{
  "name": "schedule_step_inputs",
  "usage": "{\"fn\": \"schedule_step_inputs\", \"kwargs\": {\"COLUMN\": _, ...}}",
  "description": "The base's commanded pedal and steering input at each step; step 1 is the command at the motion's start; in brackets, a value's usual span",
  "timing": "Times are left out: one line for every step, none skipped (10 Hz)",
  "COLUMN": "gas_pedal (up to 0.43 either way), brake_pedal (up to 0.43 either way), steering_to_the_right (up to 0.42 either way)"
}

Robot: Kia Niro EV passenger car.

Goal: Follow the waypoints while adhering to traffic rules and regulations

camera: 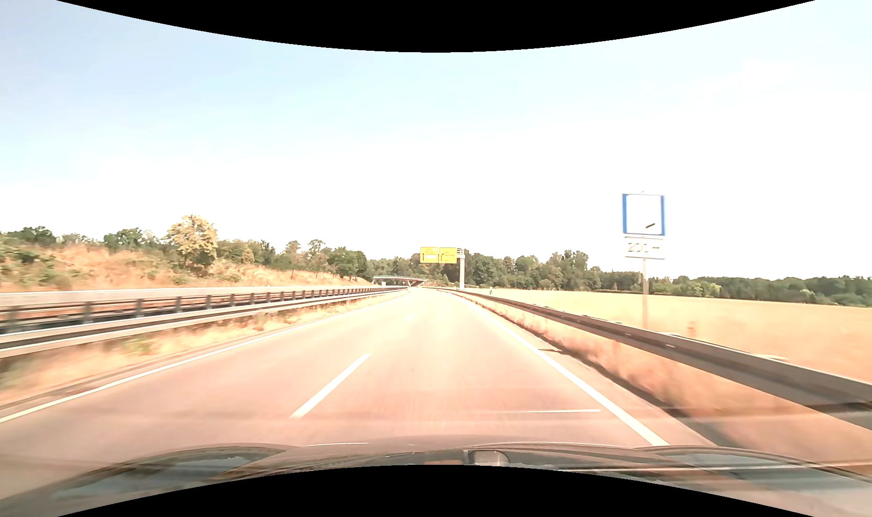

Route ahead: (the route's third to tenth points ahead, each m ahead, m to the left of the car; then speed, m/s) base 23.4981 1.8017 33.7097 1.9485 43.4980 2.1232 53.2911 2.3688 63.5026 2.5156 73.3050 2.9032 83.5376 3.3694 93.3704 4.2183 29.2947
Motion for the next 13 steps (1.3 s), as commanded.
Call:
{"fn": "schedule_step_inputs", "kwargs": {"gas_pedal": 0.0, "brake_pedal": 0.0, "steering_to_the_right": -0.004}}
{"fn": "schedule_step_inputs", "kwargs": {"gas_pedal": 0.0, "brake_pedal": 0.0, "steering_to_the_right": -0.004}}
{"fn": "schedule_step_inputs", "kwargs": {"gas_pedal": 0.0, "brake_pedal": 0.0, "steering_to_the_right": -0.004}}
{"fn": "schedule_step_inputs", "kwargs": {"gas_pedal": 0.0, "brake_pedal": 0.0, "steering_to_the_right": -0.004}}
{"fn": "schedule_step_inputs", "kwargs": {"gas_pedal": 0.0, "brake_pedal": 0.0, "steering_to_the_right": -0.004}}
{"fn": "schedule_step_inputs", "kwargs": {"gas_pedal": 0.0, "brake_pedal": 0.0, "steering_to_the_right": -0.005}}
{"fn": "schedule_step_inputs", "kwargs": {"gas_pedal": 0.0, "brake_pedal": 0.0, "steering_to_the_right": -0.005}}
{"fn": "schedule_step_inputs", "kwargs": {"gas_pedal": 0.0, "brake_pedal": 0.0, "steering_to_the_right": -0.005}}
{"fn": "schedule_step_inputs", "kwargs": {"gas_pedal": 0.0, "brake_pedal": 0.0, "steering_to_the_right": -0.005}}
{"fn": "schedule_step_inputs", "kwargs": {"gas_pedal": 0.0, "brake_pedal": 0.0, "steering_to_the_right": -0.005}}
{"fn": "schedule_step_inputs", "kwargs": {"gas_pedal": 0.0, "brake_pedal": 0.0, "steering_to_the_right": -0.005}}
{"fn": "schedule_step_inputs", "kwargs": {"gas_pedal": 0.0, "brake_pedal": 0.0, "steering_to_the_right": -0.005}}
{"fn": "schedule_step_inputs", "kwargs": {"gas_pedal": 0.0, "brake_pedal": 0.0, "steering_to_the_right": -0.005}}
